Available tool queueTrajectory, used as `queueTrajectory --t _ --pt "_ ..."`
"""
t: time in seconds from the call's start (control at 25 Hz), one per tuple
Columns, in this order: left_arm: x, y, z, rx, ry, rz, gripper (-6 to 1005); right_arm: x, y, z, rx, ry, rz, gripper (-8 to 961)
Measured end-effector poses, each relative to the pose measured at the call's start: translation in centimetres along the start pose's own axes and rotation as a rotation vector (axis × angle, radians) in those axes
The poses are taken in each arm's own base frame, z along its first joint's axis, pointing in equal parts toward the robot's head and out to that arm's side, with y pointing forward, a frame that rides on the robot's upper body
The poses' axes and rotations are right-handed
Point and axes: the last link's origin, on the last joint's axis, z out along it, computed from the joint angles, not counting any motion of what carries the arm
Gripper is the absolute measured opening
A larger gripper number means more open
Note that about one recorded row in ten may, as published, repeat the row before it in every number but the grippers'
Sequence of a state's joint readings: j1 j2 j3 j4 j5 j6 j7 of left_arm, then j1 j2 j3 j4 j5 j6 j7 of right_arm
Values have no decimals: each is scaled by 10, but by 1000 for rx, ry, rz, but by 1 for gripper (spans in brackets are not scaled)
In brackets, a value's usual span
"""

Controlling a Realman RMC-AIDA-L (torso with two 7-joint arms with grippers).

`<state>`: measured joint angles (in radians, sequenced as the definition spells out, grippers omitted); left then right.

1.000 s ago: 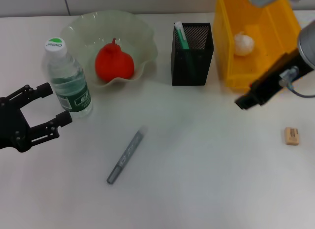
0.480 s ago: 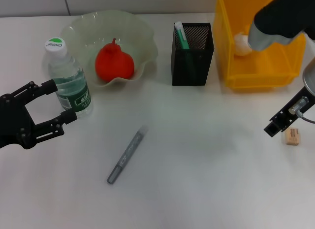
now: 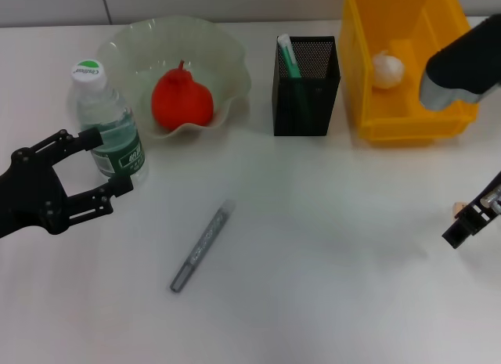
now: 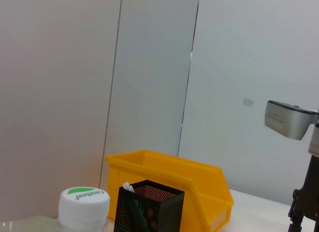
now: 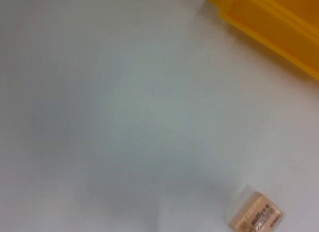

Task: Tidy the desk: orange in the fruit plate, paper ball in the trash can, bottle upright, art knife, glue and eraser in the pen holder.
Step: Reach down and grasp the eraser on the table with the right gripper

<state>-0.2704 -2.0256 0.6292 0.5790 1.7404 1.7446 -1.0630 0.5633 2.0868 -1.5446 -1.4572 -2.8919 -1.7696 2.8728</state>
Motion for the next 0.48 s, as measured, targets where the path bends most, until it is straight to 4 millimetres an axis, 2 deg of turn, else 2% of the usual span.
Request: queueTrajectory --t 0.16,0.48 --pt "0 -1 3 -3 -1 -5 860 3 -6 5 -5 -22 41 754" --pt "-2 0 6 -6 -11 -7 860 1 -16 21 -21 -65 110 750"
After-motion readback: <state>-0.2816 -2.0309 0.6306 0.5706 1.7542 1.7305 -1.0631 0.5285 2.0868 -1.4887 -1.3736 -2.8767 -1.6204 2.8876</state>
